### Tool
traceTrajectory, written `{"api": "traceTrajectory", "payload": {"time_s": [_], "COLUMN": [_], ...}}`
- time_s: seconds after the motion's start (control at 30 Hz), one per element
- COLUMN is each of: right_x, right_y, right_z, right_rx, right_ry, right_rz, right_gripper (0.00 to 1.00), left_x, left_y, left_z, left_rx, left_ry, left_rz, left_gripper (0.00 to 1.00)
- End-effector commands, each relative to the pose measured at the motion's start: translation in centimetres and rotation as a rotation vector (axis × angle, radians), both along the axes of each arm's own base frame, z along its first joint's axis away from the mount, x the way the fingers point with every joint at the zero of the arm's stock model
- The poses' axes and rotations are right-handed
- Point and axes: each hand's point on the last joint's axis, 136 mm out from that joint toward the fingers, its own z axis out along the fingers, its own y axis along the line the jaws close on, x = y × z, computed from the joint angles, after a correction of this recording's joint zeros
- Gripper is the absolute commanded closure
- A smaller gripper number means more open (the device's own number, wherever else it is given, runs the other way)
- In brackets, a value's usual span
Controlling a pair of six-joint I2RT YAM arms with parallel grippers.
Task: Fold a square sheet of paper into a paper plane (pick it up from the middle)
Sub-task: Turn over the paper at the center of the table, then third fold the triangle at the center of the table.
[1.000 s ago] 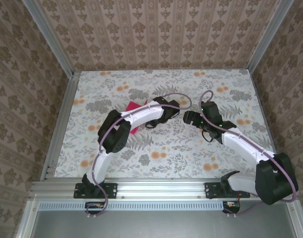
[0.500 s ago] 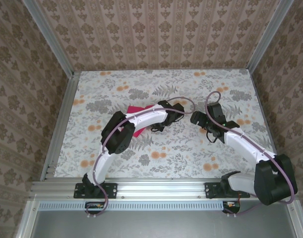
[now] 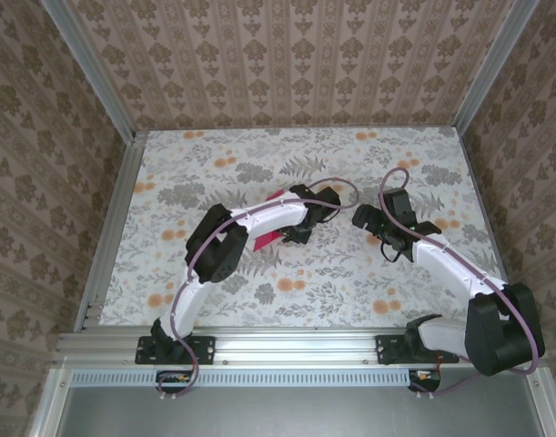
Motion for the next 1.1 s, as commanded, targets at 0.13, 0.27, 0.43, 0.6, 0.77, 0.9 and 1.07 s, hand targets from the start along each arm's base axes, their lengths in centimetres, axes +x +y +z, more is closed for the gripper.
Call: {"api": "traceTrajectory", "payload": {"time_s": [0.13, 0.27, 0.43, 0.6, 0.77, 0.9, 1.07], "right_x": [0.0, 0.4, 0.2, -0.9, -1.8, -1.9, -2.0], "right_y": [3.0, 5.6, 10.8, 16.7, 21.5, 24.2, 26.4], "right_z": [-0.2, 0.3, 0.9, -0.1, -0.4, -1.1, -2.7], "right_rx": [0.097, 0.181, 0.293, 0.412, 0.471, 0.495, 0.522], "right_ry": [0.045, 0.037, 0.038, 0.094, 0.119, 0.144, 0.189], "right_rz": [0.145, 0.225, 0.351, 0.411, 0.458, 0.463, 0.452], "right_gripper": [0.10, 0.10, 0.09, 0.09, 0.09, 0.15, 0.29], "left_x": [-1.3, -1.3, -0.5, 1.0, 2.0, 1.9, 1.5], "left_y": [-3.4, -2.4, 2.2, 7.9, 12.5, 14.8, 16.7], "left_z": [8.5, 11.4, 12.6, 11.4, 10.1, 9.1, 8.3], "left_rx": [-0.478, -0.697, -0.858, -0.959, -1.009, -1.021, -1.004], "left_ry": [0.049, 0.062, 0.036, 0.026, 0.005, -0.002, -0.014], "left_rz": [0.001, 0.044, 0.160, 0.319, 0.446, 0.510, 0.548], "left_gripper": [0.45, 0.36, 0.29, 0.29, 0.27, 0.22, 0.11]}}
